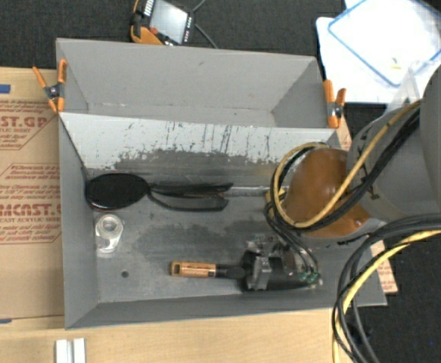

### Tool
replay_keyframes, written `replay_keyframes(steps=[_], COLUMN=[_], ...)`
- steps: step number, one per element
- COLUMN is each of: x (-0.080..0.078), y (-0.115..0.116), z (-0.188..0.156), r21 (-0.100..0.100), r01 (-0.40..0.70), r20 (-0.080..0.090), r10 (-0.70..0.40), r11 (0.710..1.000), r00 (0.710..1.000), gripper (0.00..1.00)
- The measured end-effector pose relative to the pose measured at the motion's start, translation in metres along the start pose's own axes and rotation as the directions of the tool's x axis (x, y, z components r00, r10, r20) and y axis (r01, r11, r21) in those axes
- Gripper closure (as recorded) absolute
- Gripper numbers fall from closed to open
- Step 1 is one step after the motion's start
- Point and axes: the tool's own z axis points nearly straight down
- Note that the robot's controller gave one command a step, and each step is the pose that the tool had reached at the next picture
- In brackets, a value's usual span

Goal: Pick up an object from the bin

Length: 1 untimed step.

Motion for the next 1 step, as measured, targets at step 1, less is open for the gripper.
replay_keyframes(steps=[1], x=[0.0000], y=[0.0000], z=[-0.0005], r21=[0.000], r01=[0.000], r20=[0.000], r10=[0.000], r11=[1.000], r00=[1.000], gripper=[1.00])
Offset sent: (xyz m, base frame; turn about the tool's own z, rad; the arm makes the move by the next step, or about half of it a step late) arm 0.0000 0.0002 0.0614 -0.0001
